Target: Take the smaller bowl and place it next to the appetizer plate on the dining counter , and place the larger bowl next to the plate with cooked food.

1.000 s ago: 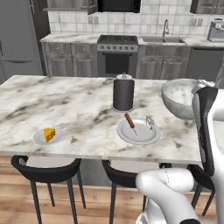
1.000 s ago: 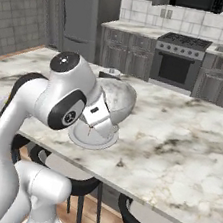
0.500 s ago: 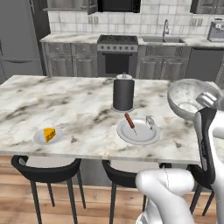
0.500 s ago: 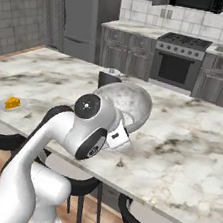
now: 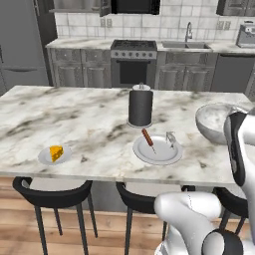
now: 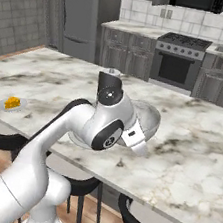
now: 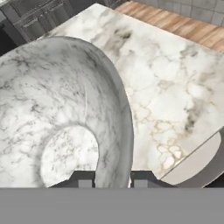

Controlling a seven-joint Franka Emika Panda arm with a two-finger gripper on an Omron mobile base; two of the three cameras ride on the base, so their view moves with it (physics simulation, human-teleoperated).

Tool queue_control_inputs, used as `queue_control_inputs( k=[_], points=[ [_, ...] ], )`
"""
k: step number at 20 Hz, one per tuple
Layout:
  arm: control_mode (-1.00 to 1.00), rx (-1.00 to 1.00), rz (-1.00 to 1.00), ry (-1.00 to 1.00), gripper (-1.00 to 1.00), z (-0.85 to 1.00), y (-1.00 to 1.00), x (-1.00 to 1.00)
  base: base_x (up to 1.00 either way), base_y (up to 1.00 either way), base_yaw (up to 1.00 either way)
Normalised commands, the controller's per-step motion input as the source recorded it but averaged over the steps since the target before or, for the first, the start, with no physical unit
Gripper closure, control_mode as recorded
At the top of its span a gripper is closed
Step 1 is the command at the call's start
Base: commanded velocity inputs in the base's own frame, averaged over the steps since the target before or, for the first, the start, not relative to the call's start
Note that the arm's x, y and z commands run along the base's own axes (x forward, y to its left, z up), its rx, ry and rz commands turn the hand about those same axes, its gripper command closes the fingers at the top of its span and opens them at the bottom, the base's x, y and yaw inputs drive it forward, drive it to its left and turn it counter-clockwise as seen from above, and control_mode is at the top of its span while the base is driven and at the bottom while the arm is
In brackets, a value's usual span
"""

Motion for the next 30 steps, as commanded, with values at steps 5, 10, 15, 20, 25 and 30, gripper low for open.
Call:
queue_control_inputs(
  k=[5, 10, 15, 20, 25, 30],
  points=[
    [-1.00, 0.00, 0.03, 0.03, 1.00, -0.28, -0.03, 0.53, 0.00, 0.00, 0.00],
    [-1.00, 0.00, 0.00, 0.00, 1.00, -0.37, 0.00, 0.55, 0.00, 0.00, 0.00],
    [-1.00, 0.00, 0.00, 0.00, 1.00, -0.40, 0.00, 0.50, 0.00, 0.00, 0.00],
    [-1.00, 0.00, 0.00, 0.00, 1.00, -0.32, 0.00, 0.36, 0.00, 0.00, 0.00],
    [-1.00, 0.00, 0.01, 0.00, 1.00, -0.18, -0.03, 0.03, 0.00, 0.00, 0.00],
    [-1.00, 0.00, 0.02, 0.00, 1.00, -0.12, -0.03, 0.00, 0.00, 0.00, 0.00]
  ],
)
